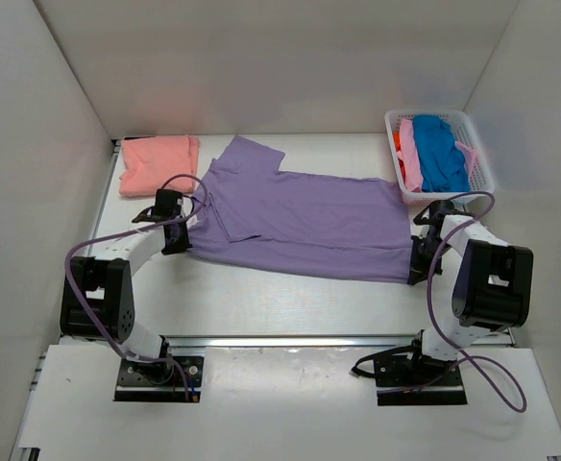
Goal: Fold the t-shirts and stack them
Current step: Fold the flattened tshirt in 1/3 of the way
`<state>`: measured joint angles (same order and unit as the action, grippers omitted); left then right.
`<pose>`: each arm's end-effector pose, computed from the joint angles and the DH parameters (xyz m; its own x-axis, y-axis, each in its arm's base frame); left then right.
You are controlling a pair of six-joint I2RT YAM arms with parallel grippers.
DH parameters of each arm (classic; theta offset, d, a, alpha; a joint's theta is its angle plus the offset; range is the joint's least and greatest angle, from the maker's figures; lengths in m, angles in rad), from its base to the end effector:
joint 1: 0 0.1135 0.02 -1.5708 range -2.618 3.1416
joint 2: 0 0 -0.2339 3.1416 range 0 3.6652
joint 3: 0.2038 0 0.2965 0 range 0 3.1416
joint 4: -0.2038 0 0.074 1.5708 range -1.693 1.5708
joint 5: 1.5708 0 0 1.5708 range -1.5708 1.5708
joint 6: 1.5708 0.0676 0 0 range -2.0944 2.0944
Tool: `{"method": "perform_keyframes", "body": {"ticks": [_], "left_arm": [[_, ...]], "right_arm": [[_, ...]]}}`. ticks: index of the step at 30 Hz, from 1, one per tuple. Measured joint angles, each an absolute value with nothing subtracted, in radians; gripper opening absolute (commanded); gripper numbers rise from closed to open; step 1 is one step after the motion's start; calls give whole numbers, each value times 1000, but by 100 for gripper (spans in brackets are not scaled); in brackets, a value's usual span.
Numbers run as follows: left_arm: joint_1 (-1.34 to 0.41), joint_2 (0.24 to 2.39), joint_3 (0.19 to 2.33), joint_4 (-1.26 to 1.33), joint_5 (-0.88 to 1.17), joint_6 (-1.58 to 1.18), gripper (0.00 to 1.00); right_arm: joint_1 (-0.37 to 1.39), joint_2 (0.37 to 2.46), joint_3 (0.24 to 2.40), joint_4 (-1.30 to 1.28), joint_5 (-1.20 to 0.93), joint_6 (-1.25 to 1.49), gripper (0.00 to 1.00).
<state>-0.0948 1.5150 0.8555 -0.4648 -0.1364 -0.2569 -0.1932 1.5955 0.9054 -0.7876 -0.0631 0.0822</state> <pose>0.3334 -0.0225 0.0894 -0.8774 -0.1694 -0.4488 -0.1940 0.9810 0.0089 0.2963 -0.0536 0.0679 -0.9586 0.2710 -0.0875 0.2655 0.9616 0.0702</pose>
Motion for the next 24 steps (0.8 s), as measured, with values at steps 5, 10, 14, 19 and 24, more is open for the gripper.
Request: {"method": "perform_keyframes", "body": {"ticks": [5,10,14,19,24], "left_arm": [[-91,1515,881,-476,-207,-182,0],[-94,1530,914,-499,-264,-145,0],[-118,1545,932,-497,-320,-111,0],[-136,1458,871,-416,-343,-45,0],[-135,1221,742,-327,-320,-1,13]], "right_arm": [[-207,1596,905,-787,-71,83,0],[-219,1596,905,-786,-80,83,0],[-228,1596,905,-784,-87,82,0],[-230,1596,905,-784,-88,83,0],[-233,1597,906,-785,-88,82,0]]}}
